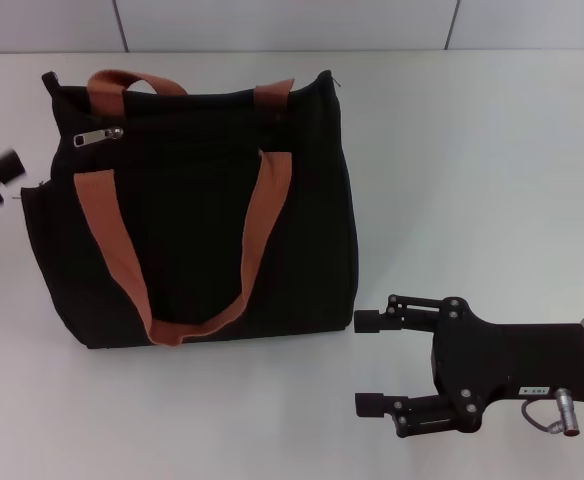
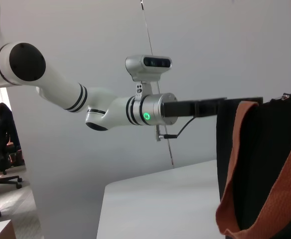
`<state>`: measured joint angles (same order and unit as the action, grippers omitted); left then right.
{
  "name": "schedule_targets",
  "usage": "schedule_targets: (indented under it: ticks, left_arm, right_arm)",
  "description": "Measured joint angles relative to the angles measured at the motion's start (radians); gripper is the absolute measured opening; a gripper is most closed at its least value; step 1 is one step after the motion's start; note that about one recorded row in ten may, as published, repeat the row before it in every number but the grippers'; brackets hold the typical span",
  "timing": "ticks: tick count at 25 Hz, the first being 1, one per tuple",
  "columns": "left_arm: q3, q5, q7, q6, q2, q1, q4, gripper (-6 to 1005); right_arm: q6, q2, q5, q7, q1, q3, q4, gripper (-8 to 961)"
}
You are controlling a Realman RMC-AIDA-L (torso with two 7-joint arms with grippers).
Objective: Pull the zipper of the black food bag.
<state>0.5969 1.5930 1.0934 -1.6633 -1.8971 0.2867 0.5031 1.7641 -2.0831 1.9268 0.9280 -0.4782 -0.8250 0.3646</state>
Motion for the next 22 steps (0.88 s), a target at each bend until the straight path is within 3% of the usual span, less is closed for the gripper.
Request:
schedule_targets:
  ticks: [4, 13, 20, 22]
  left_arm:
    - [0.006, 0.091, -0.03, 0.03, -0.015, 0.026, 0.004, 763]
    - [0.053, 0.113, -0.058, 0.107, -0.038, 0.074, 0.014, 753]
    - [0.002, 0.1, -0.074, 0.062, -0.048, 0.076, 0.017, 745]
    - [-0.023, 0.099, -0.082, 0.043, -0.054, 0.073, 0.017, 597]
  right_arm:
    - [0.0, 0.0, 0.002, 0.0, 0.001, 0.001, 0.0, 760]
    - [0.0, 0.0, 0.003, 0.0, 0.001, 0.0, 0.0, 753]
    - [0.007, 0.0, -0.001, 0.0, -0.001, 0.002, 0.0, 747]
    - [0.011, 0.0, -0.003, 0.0, -0.006, 0.002, 0.0, 745]
